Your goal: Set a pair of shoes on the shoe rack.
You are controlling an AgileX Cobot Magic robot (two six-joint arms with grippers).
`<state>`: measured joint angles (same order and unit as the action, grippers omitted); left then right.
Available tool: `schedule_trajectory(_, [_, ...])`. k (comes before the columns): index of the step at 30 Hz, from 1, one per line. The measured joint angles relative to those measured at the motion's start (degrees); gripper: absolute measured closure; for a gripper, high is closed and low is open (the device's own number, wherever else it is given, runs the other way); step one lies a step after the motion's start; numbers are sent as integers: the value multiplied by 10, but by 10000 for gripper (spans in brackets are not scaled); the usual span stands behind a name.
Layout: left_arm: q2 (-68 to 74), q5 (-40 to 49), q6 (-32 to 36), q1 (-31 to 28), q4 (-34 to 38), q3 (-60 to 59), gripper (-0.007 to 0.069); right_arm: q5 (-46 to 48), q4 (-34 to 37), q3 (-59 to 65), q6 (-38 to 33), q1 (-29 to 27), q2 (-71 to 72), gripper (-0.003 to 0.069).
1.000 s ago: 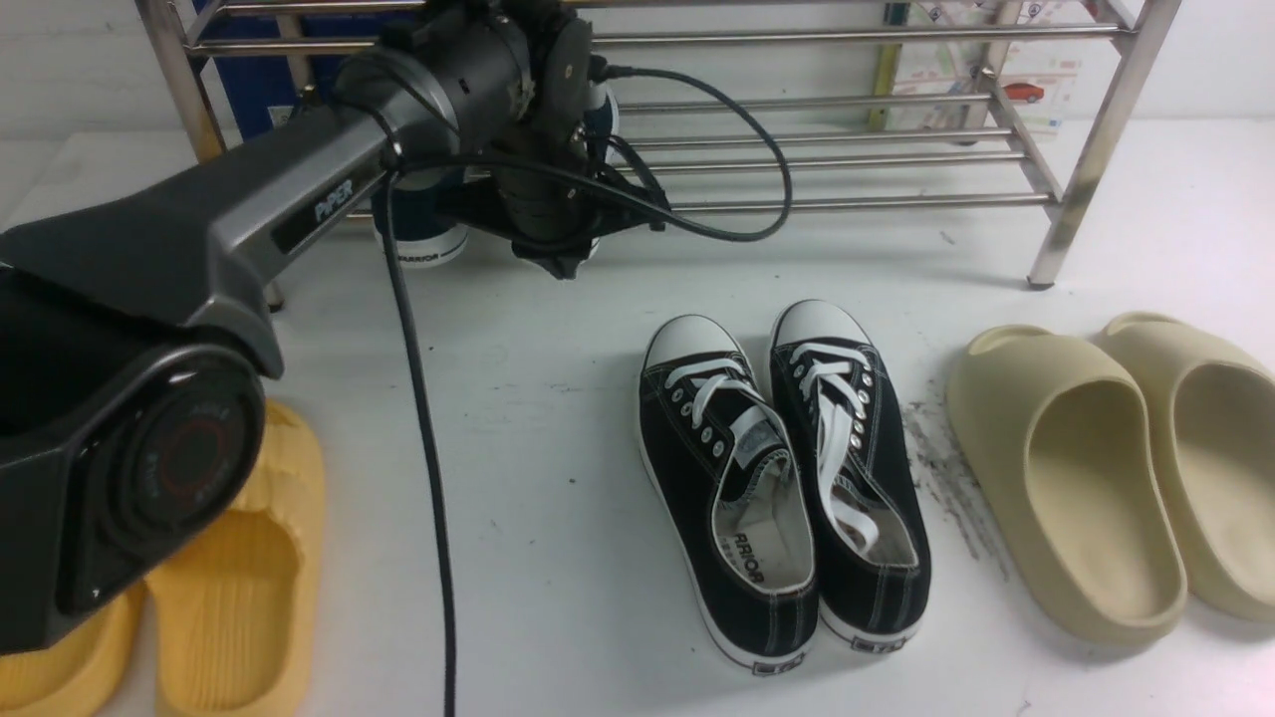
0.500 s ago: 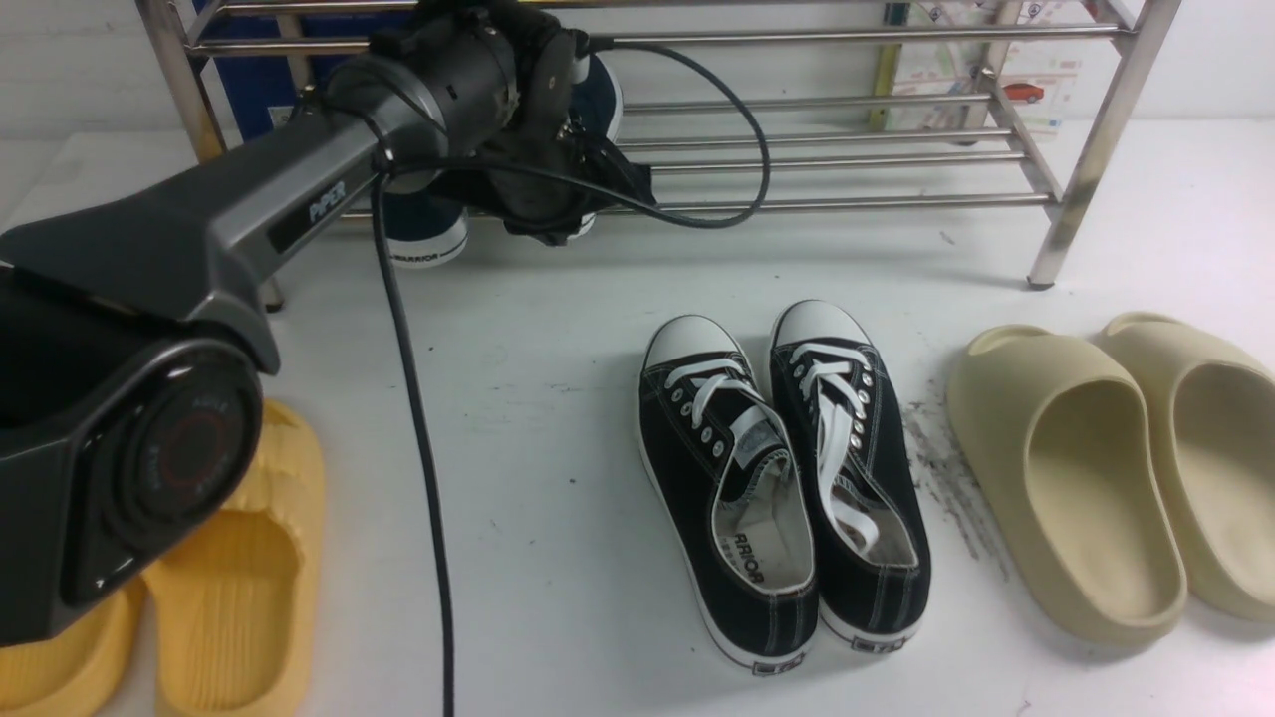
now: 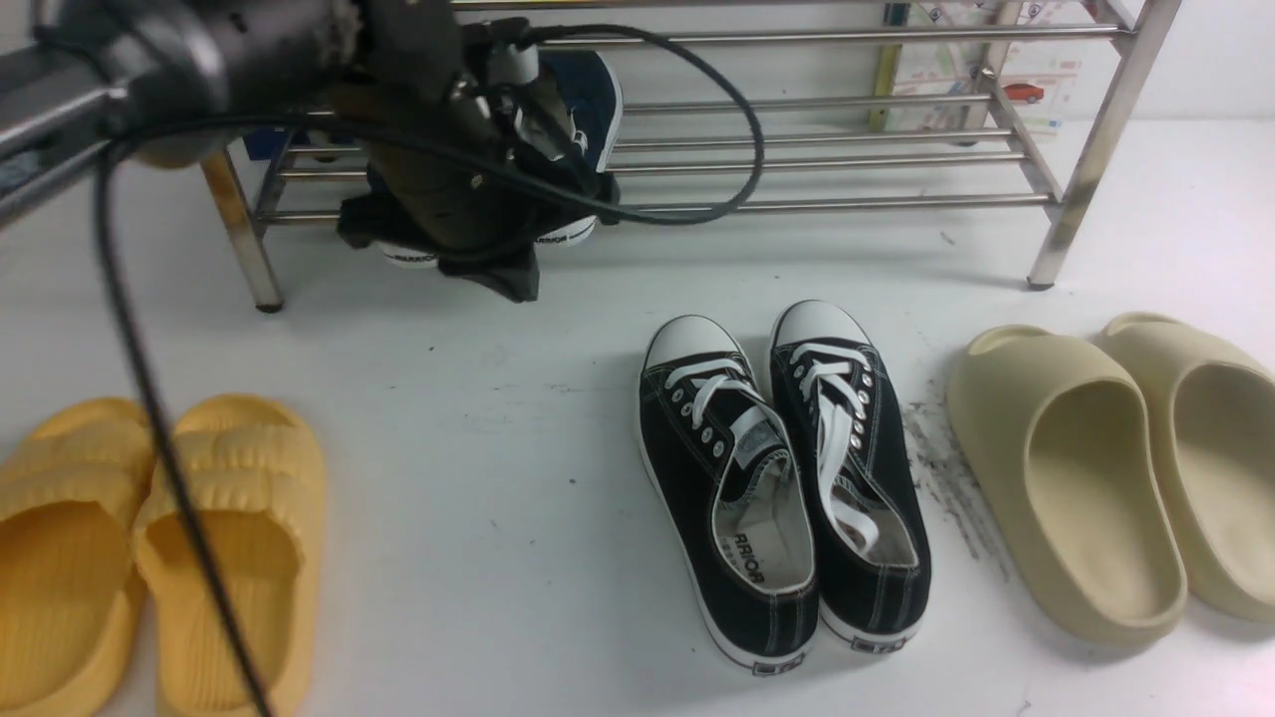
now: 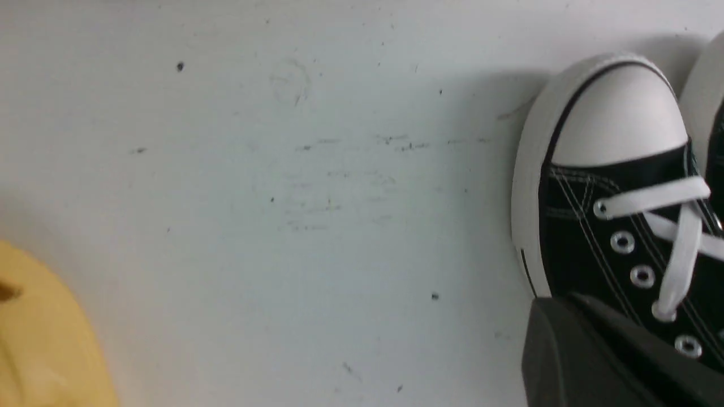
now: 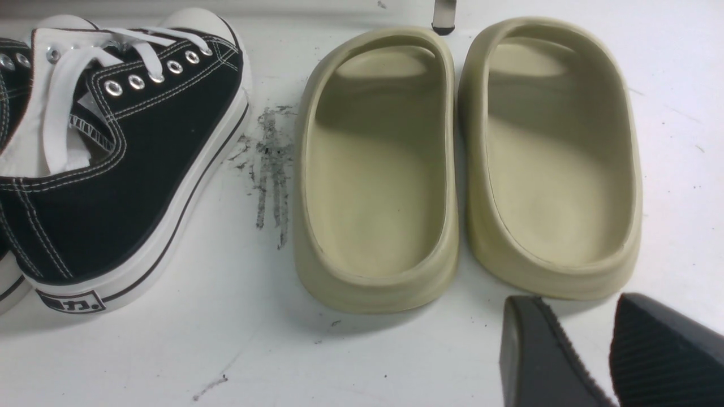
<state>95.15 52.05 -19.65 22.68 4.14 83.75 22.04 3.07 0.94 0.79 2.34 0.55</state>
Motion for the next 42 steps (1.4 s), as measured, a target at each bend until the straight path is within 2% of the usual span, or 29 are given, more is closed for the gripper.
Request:
schedule_trajectory(1, [-7, -4, 0, 0, 1, -9, 638, 0, 0, 0, 0, 0, 0, 419])
schedule_trajectory(9, [-306, -189, 0, 0, 34, -338, 638, 0, 0, 0, 0, 0, 0, 419])
schedule_trajectory(15, [-469, -327, 0, -1, 52, -496, 638, 0, 0, 0, 0, 0, 0, 419])
schedule_trajectory(22, [-507, -406, 0, -1, 47, -573, 638, 0, 0, 0, 0, 0, 0, 419])
schedule_trajectory(31, [-494, -401, 0, -1, 46, -586, 638, 0, 0, 0, 0, 0, 0, 419])
schedule_trajectory(36, [-496, -405, 0, -1, 21, -589, 638, 0, 0, 0, 0, 0, 0, 419])
schedule_trajectory(39, [-533, -429, 9, -5, -8, -617, 638, 0, 0, 0, 0, 0, 0, 419])
schedule_trajectory(42, [-613, -452, 15, -37, -14, -659, 638, 0, 0, 0, 0, 0, 0, 419])
